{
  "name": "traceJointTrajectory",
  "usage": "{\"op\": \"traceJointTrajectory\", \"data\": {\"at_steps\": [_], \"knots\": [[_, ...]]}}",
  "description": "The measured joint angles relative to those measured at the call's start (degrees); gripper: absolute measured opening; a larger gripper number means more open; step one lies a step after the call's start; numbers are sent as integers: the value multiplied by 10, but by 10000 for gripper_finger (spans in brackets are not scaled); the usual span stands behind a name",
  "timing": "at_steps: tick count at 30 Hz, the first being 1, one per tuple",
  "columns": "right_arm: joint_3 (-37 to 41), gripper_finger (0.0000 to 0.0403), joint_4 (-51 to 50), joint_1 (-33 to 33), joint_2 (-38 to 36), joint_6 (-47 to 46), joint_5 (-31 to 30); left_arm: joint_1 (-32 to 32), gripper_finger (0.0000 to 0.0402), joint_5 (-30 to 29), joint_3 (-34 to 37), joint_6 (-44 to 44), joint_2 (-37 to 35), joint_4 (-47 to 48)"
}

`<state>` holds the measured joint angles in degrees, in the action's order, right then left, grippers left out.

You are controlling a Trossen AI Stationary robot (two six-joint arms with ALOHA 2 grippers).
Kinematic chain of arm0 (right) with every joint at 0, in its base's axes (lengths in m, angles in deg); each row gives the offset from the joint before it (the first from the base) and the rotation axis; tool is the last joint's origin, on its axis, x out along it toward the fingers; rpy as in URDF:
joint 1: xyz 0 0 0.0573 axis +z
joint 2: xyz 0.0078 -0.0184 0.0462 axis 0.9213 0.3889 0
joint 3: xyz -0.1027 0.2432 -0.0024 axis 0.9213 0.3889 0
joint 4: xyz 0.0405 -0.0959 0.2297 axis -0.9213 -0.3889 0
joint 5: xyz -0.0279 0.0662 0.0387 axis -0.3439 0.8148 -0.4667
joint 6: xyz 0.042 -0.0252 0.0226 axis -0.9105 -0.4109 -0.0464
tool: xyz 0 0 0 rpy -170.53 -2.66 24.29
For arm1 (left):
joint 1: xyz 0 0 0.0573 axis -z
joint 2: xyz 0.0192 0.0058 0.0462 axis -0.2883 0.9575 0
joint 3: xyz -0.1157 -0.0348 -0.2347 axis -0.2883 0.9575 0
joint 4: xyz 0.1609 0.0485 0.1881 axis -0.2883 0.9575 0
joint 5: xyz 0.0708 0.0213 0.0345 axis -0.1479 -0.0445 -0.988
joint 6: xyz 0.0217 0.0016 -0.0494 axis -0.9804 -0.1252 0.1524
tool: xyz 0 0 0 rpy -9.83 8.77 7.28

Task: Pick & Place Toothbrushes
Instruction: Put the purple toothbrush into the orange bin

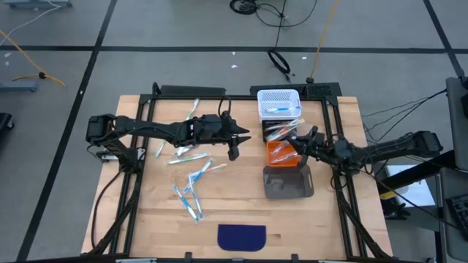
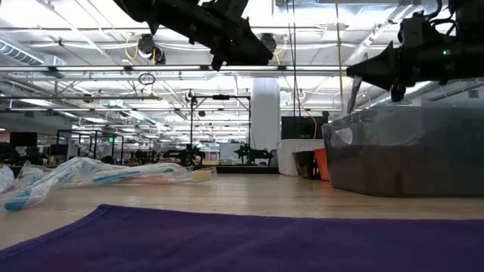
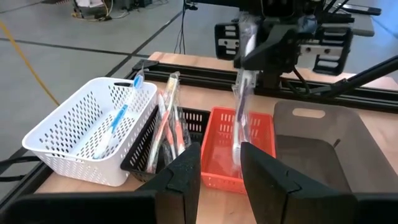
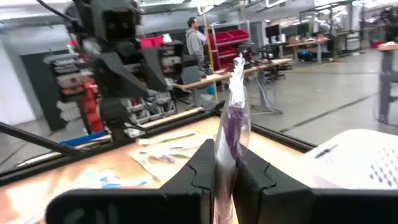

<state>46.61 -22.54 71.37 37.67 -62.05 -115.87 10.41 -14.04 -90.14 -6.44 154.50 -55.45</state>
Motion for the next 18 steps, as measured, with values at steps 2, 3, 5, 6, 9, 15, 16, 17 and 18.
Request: {"op": "traceJointTrajectory", "data": {"at_steps": [2,3,5,6,9,15,16,17,18], "knots": [[6,17,0,0,1,-8,-14,0,115,0,0,0,0,0],[8,17,2,0,3,-12,-15,0,115,0,0,0,0,0],[11,17,2,0,5,-18,-15,0,115,1,0,0,0,0],[11,17,1,0,8,-18,-15,0,115,1,0,0,0,-1],[12,17,2,0,15,-20,-15,0,115,1,0,0,0,-1],[12,20,1,0,42,-38,-13,0,115,0,0,0,0,-1],[13,24,1,0,46,-42,-12,0,115,1,0,0,0,-1],[13,30,1,0,50,-47,-12,0,115,0,0,0,0,-1],[13,37,1,0,53,-49,-11,0,115,0,0,0,0,-1]]}}
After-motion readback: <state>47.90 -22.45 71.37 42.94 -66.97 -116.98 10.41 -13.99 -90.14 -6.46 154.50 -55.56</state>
